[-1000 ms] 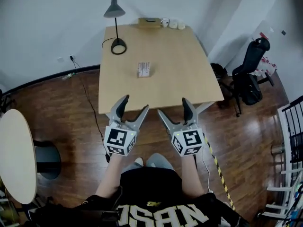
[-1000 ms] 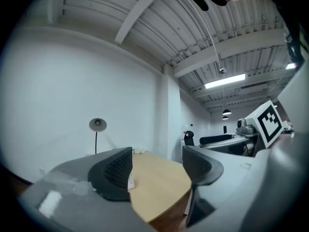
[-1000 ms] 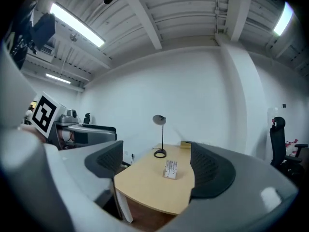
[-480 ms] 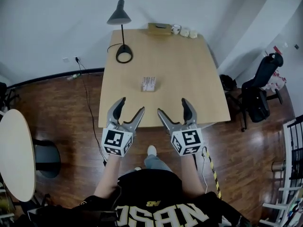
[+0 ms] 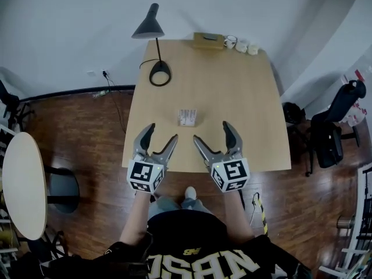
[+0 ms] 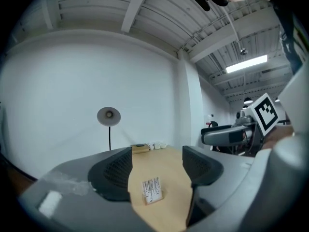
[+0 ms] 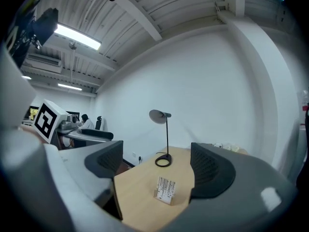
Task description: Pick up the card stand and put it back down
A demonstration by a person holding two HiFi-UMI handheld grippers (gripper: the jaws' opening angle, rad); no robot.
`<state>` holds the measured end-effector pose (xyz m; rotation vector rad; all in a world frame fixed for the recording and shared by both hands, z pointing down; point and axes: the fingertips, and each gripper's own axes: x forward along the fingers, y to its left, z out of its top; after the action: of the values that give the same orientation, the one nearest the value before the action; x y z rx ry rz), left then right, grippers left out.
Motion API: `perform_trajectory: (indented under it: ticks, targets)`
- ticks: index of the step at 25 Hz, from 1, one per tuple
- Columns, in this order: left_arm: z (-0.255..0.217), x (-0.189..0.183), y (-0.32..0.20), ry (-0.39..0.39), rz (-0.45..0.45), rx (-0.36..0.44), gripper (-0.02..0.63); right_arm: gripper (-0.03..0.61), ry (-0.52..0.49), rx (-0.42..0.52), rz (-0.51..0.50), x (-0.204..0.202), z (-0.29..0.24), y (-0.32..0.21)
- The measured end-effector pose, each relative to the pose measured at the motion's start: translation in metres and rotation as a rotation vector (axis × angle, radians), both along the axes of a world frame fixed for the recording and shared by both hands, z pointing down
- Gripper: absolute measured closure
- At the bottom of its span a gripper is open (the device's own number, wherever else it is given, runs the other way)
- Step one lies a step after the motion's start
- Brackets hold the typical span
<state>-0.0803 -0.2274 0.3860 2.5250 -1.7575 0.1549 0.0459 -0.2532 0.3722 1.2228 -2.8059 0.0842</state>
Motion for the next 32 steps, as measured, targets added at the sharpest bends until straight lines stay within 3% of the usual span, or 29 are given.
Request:
perform_trajectory:
  ticks: [12,22,28,32]
  targets:
    - [0.075,-0.024,-0.035,-0.038,0.071,-0.166,0.288,0.143,0.004,-0.08,0.026,-0.01,0.038,-0.028]
    - [0.169,-0.047,-0.056,-0.142,0.206,-0.343,0.285,0.143,0.047,-0.174,0.029,-0.014,0.095,-0.04]
    - [0.227,-0.045,-0.084,-0.152,0.343,-0.381,0.16,0.143,0.068,-0.215,0.041,-0.015,0.139,-0.047]
    - [0.253,-0.028,-0.114,-0.103,0.456,-0.36,0.072,0.143,0.066,-0.239,0.049,-0.019,0.164,-0.053]
